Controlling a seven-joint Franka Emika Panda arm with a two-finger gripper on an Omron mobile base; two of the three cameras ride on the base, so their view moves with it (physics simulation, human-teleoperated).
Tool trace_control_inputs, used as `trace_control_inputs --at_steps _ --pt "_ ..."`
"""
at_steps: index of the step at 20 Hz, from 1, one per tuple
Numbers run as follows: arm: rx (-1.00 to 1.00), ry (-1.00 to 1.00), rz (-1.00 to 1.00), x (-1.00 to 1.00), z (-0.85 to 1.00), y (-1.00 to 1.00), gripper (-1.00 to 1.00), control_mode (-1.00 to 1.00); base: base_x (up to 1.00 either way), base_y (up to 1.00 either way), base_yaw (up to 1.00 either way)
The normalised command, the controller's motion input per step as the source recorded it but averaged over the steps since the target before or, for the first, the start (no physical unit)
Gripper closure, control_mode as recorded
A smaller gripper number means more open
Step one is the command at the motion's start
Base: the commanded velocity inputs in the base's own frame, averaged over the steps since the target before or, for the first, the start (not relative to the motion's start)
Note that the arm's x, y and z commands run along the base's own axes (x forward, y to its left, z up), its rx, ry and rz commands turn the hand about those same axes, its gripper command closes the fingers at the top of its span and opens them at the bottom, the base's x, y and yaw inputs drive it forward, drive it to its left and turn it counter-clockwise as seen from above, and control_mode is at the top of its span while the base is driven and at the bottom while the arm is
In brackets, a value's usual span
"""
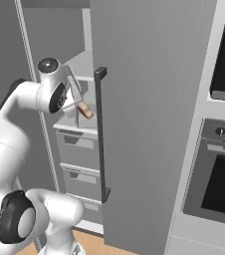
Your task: Take the meat container that has the steak and place it on the second highest rack of the freezer. Then take the vegetable container that has the garlic and tomato and place it on the highest rack of the freezer.
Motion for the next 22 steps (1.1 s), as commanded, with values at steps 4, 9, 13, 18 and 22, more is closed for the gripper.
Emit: trace_control_inputs --at_steps 4,9,13,18,22 --pt "0.23 0.00 -0.38 0.47 0.57 0.09 1.00 -1.00 0.00 0.00 0.00" --pt "0.25 0.00 -0.37 0.48 0.67 0.13 1.00 -1.00 0.00 0.00 0.00" --pt "0.18 0.00 -0.22 0.84 0.46 0.03 1.00 -1.00 0.00 0.00 0.00" --pt "0.16 0.00 -0.08 0.79 0.11 0.14 1.00 -1.00 0.00 0.00 0.00" --pt "0.06 0.00 -0.01 0.74 0.00 0.21 1.00 -1.00 0.00 0.00 0.00"
